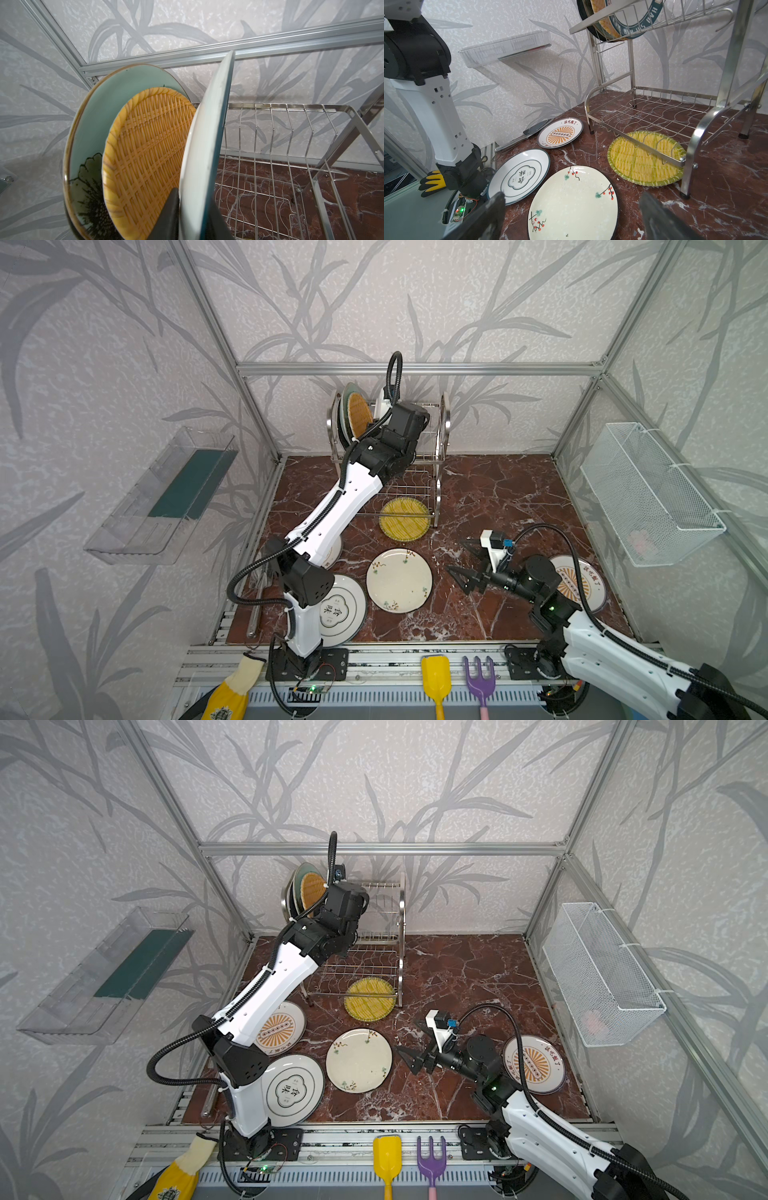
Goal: Load the plates into the dish rack
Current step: 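Lower the green-rimmed plate into the upper tier beside the tan mat, then open the left gripper and lift it off the plate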
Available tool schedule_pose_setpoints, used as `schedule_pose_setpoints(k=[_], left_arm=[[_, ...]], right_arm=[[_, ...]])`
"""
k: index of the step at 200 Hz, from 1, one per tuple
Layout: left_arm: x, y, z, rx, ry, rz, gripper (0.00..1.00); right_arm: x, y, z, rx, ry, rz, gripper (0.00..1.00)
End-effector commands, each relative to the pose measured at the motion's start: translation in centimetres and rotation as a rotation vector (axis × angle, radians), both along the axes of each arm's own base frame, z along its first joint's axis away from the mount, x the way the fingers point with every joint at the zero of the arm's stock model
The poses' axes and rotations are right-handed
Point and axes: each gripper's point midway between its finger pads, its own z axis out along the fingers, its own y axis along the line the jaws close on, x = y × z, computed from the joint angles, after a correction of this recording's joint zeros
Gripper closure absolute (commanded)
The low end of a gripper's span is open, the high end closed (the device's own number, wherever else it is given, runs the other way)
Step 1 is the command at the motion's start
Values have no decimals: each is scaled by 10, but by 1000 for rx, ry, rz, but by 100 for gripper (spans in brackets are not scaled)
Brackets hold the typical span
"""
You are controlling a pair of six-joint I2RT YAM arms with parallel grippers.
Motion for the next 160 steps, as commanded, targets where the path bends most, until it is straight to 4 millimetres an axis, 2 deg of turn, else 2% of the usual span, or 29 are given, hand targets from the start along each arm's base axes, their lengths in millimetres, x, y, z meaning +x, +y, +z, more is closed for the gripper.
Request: schedule_pose_setpoints(k=[1, 49, 98, 129, 160], left_arm=[[-11, 9, 34, -40, -62, -6, 76], [-15, 27, 52, -52, -96, 19, 71], [-10, 46, 50, -47, -87, 64, 71], [-9, 51, 53, -48, -85, 73, 71], [-12, 48, 68, -74, -111, 29, 71]], right_arm=[[1, 2, 19, 21, -48, -3, 1], [1, 2, 19, 21, -48, -3, 1], [1, 2, 19, 21, -47, 1, 1], [0, 2, 18, 18, -48, 2, 1], [1, 3, 18, 18, -45, 1, 1]])
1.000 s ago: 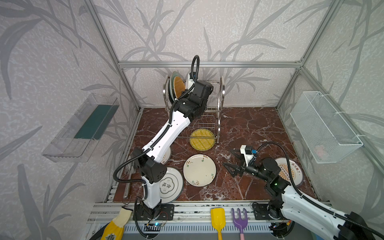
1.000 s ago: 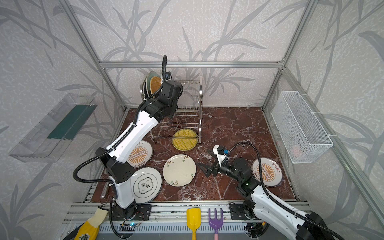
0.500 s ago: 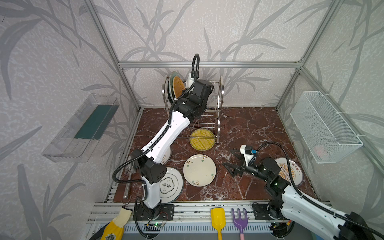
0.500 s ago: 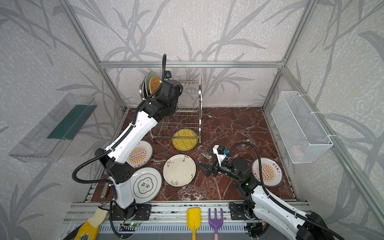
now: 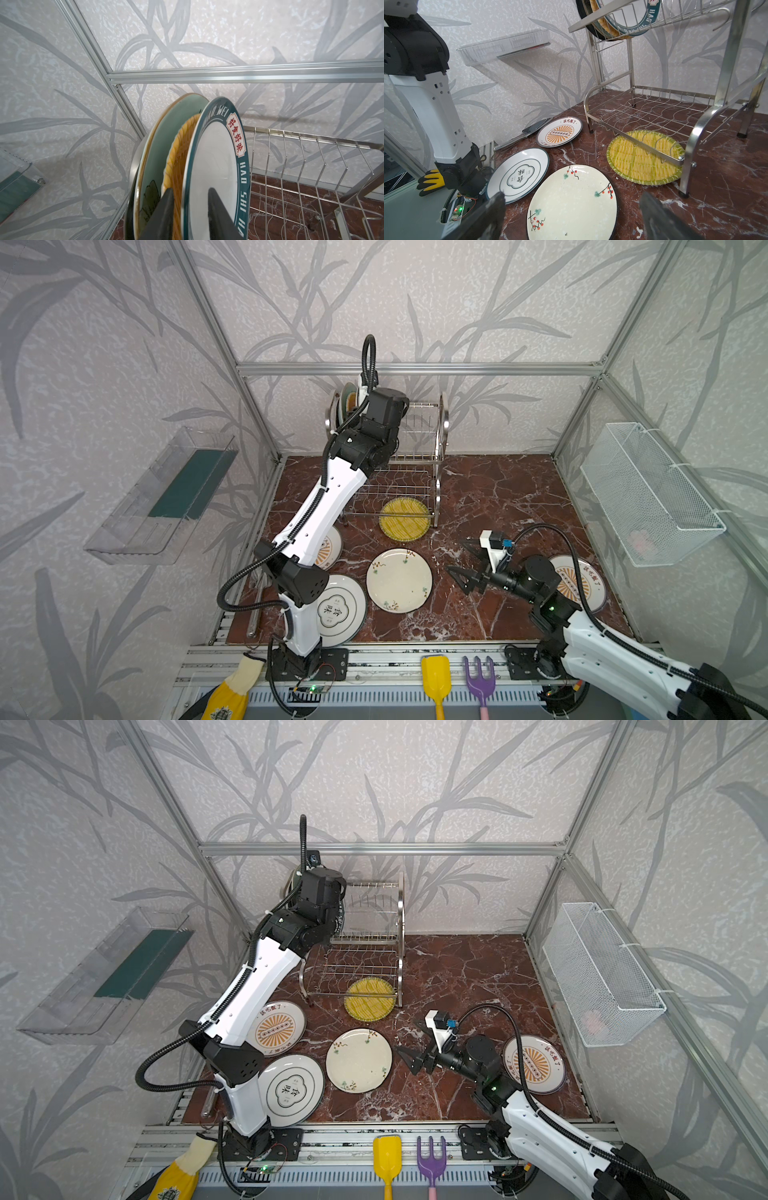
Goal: Load the plates into the dish rack
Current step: 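Open the left gripper and lift it off the plate, then draw the left gripper back while right gripper reaches to the orange sunburst plate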
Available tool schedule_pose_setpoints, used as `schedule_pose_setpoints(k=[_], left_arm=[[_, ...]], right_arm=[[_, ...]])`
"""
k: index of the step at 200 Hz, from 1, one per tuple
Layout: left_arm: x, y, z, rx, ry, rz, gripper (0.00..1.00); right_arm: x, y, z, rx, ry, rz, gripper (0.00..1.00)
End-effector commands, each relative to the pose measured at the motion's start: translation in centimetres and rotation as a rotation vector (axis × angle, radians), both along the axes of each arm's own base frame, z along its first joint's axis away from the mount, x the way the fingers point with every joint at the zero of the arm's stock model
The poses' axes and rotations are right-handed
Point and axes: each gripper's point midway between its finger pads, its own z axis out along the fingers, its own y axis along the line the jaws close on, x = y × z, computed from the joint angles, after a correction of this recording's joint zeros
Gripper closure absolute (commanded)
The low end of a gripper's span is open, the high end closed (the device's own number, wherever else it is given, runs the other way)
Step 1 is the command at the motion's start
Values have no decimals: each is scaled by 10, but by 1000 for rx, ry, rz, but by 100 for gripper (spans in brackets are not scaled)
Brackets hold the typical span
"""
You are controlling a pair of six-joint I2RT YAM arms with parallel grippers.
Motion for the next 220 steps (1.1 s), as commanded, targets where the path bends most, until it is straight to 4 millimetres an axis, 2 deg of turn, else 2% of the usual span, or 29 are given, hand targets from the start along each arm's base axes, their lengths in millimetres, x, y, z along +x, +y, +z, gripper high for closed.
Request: schedule_pose_setpoints(k=[1, 41, 62, 80, 108, 119, 138, 154, 170, 198, 220], left_arm=[[-14, 2, 31, -41, -53, -38, 71], [-29, -10, 54, -119, -65, -185, 67], [-45, -20, 60, -174, -48, -293, 54], [-63, -35, 58, -217, -6, -435, 35], [-102, -56, 48, -289, 34, -658, 11], [-121, -64, 53, -336, 12, -759, 3], [-151, -61, 56, -422, -2, -823, 1], [-184, -62, 41, -479, 12, -921, 1], [-218, -59, 12, -507, 35, -1006, 1], [-263, -44, -50, -563, 112, -1038, 1], [-284, -39, -106, -612, 218, -1035, 1]], right_arm=[[1, 2, 19, 25, -46, 3, 1], [4, 0, 17, 19, -38, -20, 1], [6, 0, 14, 15, -30, -30, 1], [8, -2, 14, 11, -28, -48, 1], [10, -5, 14, 4, -24, -70, 1], [12, -6, 13, 1, -19, -83, 1], [16, -7, 9, -5, 0, -100, 1], [18, -6, 8, -13, 16, -103, 1], [19, -7, 7, -14, 24, -110, 1], [21, -10, 8, -15, 33, -133, 1], [26, -15, 13, -25, 82, -165, 1]])
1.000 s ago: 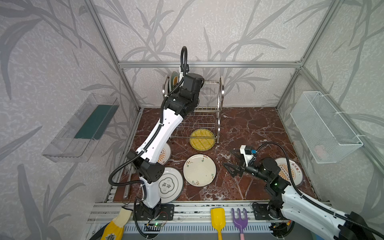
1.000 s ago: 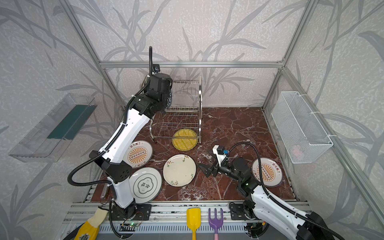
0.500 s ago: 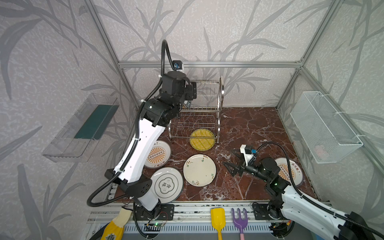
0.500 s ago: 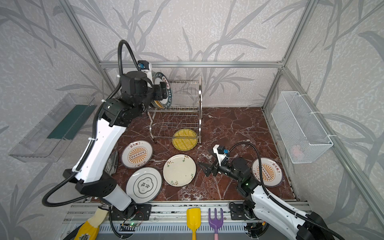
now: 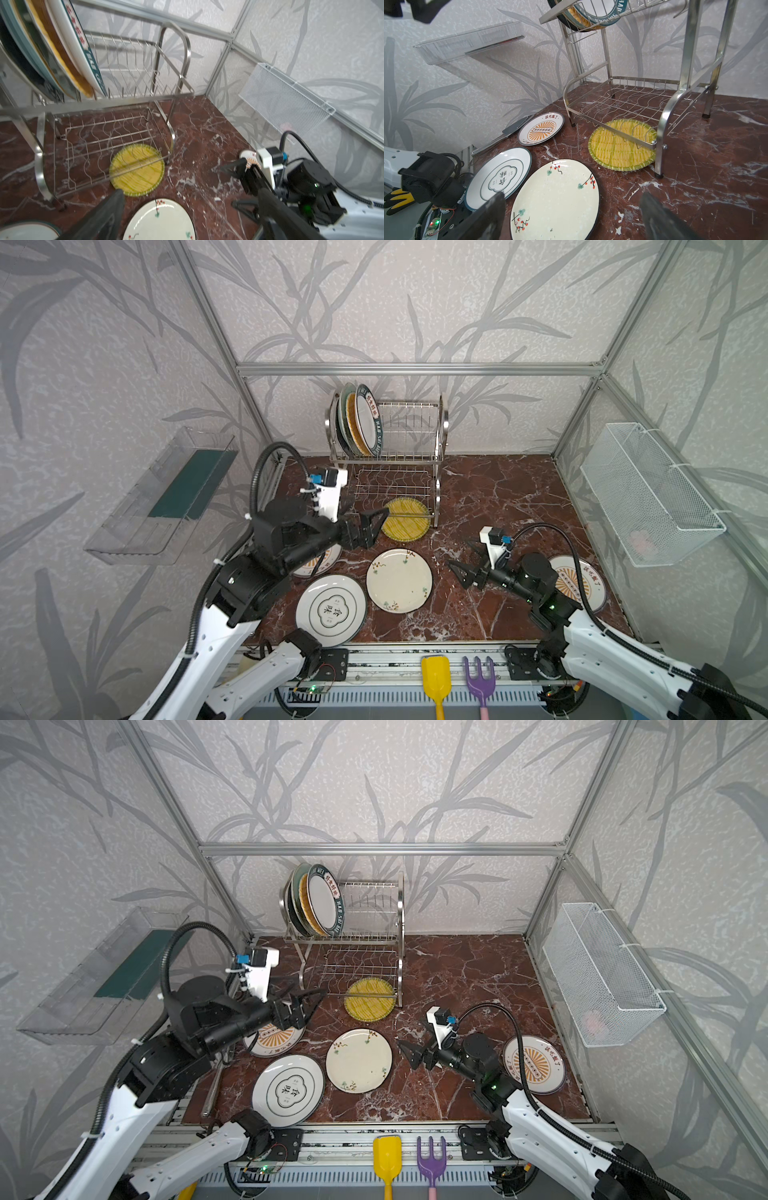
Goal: Load the plates into the dish rack
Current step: 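Draw the left gripper back while right gripper reaches to the orange sunburst plate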
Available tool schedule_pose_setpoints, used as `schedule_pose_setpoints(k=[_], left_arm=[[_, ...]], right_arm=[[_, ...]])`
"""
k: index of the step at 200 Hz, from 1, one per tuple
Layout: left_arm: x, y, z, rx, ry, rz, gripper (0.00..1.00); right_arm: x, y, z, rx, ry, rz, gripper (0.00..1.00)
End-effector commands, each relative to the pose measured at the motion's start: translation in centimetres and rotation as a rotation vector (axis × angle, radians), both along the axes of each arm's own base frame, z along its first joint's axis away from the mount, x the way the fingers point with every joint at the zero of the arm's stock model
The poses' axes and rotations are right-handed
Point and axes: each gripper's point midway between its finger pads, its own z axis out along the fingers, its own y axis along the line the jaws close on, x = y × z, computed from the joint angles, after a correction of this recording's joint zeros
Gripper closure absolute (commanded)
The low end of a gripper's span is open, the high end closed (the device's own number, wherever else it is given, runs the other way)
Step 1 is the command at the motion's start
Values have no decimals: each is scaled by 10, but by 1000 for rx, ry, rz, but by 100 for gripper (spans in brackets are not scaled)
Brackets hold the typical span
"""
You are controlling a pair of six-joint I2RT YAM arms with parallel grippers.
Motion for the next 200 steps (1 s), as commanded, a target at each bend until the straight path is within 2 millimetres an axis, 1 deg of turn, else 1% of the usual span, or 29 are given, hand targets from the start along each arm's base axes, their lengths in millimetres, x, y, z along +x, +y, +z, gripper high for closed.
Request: schedule_pose_setpoints(k=[1, 16, 35, 49, 50, 55, 57, 58, 67, 68, 71, 72, 74, 85, 86, 91, 104, 125, 140, 167, 181, 200], left_arm=[[-22, -6, -42, -39, 99, -81, 1], [-26, 0, -81, -15, 172, -56, 1], [-30, -6, -116, -12, 253, -86, 1], [-29, -13, -133, -25, 297, -109, 1], [-29, -14, -135, -26, 302, -110, 1], [-28, -16, -140, -32, 315, -113, 1], [-27, -17, -142, -34, 323, -115, 1], [-27, -17, -143, -33, 324, -116, 1], [-23, -20, -151, -34, 358, -117, 1], [-23, -20, -152, -35, 361, -116, 1], [-21, -20, -154, -38, 378, -112, 1], [-20, -20, -154, -39, 383, -111, 1], [-20, -20, -156, -42, 396, -111, 1], [-17, -24, -160, -73, 442, -131, 2], [-17, -25, -160, -76, 444, -137, 2], [-16, -25, -159, -88, 452, -149, 2], [-15, -23, -159, -107, 465, -159, 2], [-12, -17, -157, -141, 460, -144, 2], [-12, -17, -154, -162, 454, -146, 2], [-11, -17, -152, -184, 450, -151, 2], [-11, -17, -152, -183, 451, -149, 2], [-12, -17, -153, -185, 457, -151, 2]], right_arm=[[8, -4, 24, 24, 11, -46, 1], [16, -14, 20, 6, 94, -108, 1], [27, -36, 1, -7, 272, -225, 1], [32, -61, -16, 27, 422, -338, 1], [31, -65, -21, 26, 451, -358, 1], [31, -77, -29, 33, 502, -408, 1], [31, -79, -30, 33, 509, -416, 1], [30, -83, -32, 38, 525, -435, 1], [29, -103, -39, 68, 592, -517, 1], [29, -103, -39, 68, 592, -517, 1], [27, -112, -43, 74, 616, -558, 1], [27, -112, -43, 74, 616, -558, 1], [26, -121, -46, 79, 632, -596, 1], [18, -151, -55, 97, 686, -744, 1], [18, -151, -55, 97, 686, -744, 1], [13, -167, -56, 110, 700, -818, 1], [-1, -197, -58, 114, 728, -958, 1], [-30, -241, -64, 88, 798, -1209, 1], [-50, -265, -68, 49, 852, -1364, 1], [-67, -287, -79, 52, 929, -1533, 1], [-74, -295, -83, 114, 956, -1593, 1], [-76, -304, -87, 188, 964, -1646, 1]])
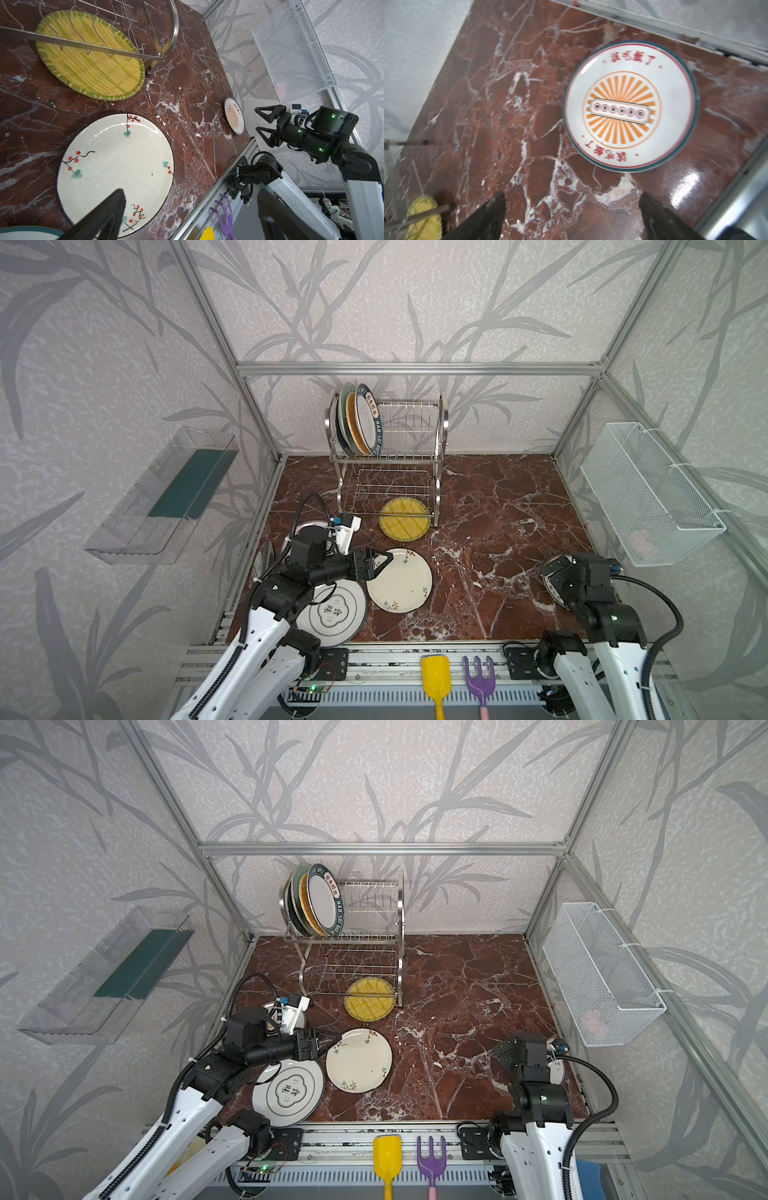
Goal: Load the plates into the dish rack
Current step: 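Draw the left gripper back while right gripper reaches to the orange sunburst plate, then grasp the orange sunburst plate's edge with the right gripper and tilt it upright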
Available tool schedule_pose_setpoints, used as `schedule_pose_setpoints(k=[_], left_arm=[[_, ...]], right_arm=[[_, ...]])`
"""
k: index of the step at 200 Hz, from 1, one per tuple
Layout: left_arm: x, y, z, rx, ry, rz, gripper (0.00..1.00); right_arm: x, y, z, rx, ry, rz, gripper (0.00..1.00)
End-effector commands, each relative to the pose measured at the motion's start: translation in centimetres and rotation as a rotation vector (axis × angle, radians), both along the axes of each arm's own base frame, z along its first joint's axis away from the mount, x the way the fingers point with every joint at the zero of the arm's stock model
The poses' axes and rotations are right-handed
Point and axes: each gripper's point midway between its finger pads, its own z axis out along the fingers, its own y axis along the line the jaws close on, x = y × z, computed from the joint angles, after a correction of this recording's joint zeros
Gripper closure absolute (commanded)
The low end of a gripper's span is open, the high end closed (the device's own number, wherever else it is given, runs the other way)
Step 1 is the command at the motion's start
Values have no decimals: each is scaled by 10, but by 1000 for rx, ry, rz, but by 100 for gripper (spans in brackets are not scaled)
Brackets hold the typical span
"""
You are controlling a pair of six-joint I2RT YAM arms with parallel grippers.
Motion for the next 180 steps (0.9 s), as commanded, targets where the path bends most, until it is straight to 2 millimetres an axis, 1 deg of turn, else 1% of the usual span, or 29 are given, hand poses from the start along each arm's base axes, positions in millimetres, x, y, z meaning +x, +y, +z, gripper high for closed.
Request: schedule_pose_setpoints(k=[1, 24, 43, 90, 131, 157, 180], left_arm=[[-2, -2, 6, -33, -17, -14, 2], [-2, -2, 8, -35, -23, -14, 2], [-3, -2, 8, -35, -24, -13, 2], [-2, -2, 8, -33, -25, -9, 2], [0, -2, 5, -30, -13, -5, 2], [1, -1, 3, -27, -4, -1, 2], [3, -1, 2, -27, 0, 5, 2]], right_arm=[[-22, -16, -12, 22, 49, -146, 1], [-28, -25, -28, 82, 95, -238, 1], [-28, -29, -41, 153, 92, -288, 1], [-24, -40, -64, 234, 52, -337, 0], [-22, -41, -82, 268, 46, -341, 5], [-20, -44, -87, 277, 29, -349, 8], [-16, -46, -92, 289, 10, -352, 19]])
